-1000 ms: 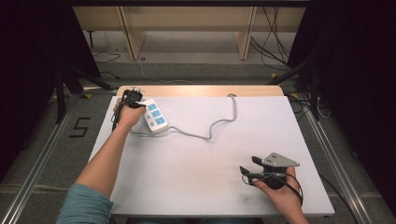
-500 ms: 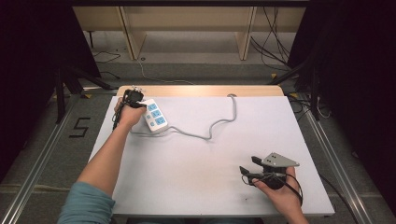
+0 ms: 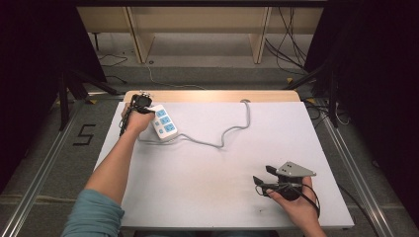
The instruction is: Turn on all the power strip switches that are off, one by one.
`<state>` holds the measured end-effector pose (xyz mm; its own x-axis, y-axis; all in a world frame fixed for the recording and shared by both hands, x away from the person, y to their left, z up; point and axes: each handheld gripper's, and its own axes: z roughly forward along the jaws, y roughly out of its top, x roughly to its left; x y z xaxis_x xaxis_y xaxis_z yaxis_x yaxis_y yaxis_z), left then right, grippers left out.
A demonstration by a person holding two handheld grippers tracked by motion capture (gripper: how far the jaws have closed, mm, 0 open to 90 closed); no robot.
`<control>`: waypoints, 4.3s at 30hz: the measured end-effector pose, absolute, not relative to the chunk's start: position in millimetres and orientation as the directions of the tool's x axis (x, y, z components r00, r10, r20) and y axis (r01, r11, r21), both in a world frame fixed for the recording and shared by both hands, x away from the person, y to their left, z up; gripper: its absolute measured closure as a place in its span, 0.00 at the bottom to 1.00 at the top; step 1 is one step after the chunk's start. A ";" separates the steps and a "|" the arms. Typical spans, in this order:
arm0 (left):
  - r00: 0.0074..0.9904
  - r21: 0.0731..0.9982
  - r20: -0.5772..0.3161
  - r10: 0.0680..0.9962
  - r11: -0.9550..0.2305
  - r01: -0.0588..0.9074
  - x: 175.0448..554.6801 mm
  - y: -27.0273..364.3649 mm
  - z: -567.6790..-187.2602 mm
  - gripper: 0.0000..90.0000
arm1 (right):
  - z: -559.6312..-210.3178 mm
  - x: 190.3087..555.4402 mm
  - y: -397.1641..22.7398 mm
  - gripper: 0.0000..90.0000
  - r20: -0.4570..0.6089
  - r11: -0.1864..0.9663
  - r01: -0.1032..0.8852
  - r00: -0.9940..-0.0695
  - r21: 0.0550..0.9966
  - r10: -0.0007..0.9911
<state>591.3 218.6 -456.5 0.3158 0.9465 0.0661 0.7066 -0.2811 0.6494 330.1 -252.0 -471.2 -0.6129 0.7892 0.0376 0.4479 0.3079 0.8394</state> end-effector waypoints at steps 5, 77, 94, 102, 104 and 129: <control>0.309 0.642 0.075 0.948 -0.283 0.712 591.8 216.5 -456.5 1.00 | -471.0 330.1 -253.2 0.41 0.038 0.306 0.445 -0.614 0.842 0.788; 0.350 0.681 0.017 0.937 -0.267 0.682 557.0 211.8 -420.5 1.00 | -471.6 330.1 -253.2 0.41 0.029 0.318 0.450 -0.612 0.834 0.791; 0.393 0.656 0.001 0.920 -0.297 0.694 544.5 202.6 -427.0 1.00 | -472.0 330.2 -252.6 0.41 0.030 0.319 0.452 -0.612 0.833 0.790; 0.426 0.632 0.006 0.905 -0.334 0.700 535.2 192.6 -433.0 1.00 | -472.1 330.0 -252.3 0.41 0.031 0.318 0.454 -0.612 0.832 0.791; 0.433 0.622 0.003 0.901 -0.341 0.705 533.5 191.3 -435.3 1.00 | -472.1 330.0 -252.3 0.41 0.032 0.317 0.454 -0.610 0.832 0.791; 0.425 0.590 -0.035 0.905 -0.324 0.740 534.1 191.0 -447.4 1.00 | -472.8 330.2 -251.5 0.41 0.033 0.321 0.459 -0.612 0.828 0.790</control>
<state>534.1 191.0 -447.4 0.4246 0.9047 -0.0348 0.7395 -0.3244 0.5898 330.2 -251.5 -472.8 -0.6117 0.7904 0.0326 0.4593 0.3212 0.8282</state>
